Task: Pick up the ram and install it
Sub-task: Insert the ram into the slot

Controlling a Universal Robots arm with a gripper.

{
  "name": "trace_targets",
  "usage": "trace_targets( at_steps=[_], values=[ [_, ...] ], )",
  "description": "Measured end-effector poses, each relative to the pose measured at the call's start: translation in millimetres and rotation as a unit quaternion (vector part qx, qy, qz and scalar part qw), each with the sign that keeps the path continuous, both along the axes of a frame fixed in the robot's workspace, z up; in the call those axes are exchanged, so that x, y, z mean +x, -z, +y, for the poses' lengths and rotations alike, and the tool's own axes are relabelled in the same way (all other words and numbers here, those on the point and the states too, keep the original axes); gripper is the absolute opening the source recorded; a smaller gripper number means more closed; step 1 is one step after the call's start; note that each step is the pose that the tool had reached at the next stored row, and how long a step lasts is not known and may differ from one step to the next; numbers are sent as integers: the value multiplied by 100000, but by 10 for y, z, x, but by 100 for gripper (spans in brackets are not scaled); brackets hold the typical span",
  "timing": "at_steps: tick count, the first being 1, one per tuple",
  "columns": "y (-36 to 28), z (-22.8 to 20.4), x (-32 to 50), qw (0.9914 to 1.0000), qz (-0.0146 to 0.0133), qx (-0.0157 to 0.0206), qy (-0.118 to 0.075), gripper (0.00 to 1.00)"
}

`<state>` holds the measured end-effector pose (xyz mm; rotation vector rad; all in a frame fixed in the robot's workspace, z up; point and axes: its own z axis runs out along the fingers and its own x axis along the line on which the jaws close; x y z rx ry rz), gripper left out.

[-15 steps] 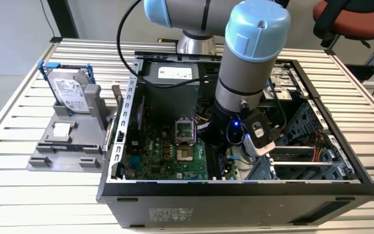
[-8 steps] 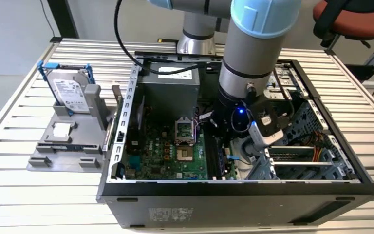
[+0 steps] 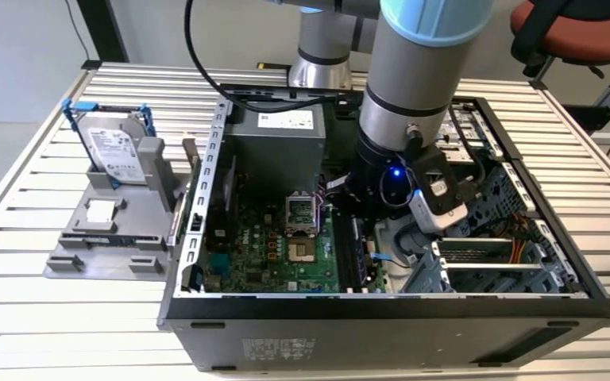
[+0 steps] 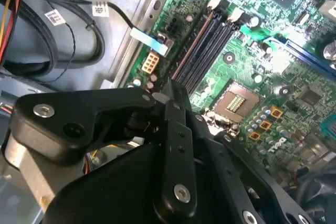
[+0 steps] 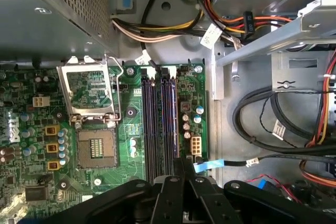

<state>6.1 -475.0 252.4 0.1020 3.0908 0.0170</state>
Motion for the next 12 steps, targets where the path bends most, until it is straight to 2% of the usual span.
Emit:
trace_targets(
  at_steps=[12],
  values=[
    [0, 7, 0, 100000, -1, 1, -1, 0]
  ],
)
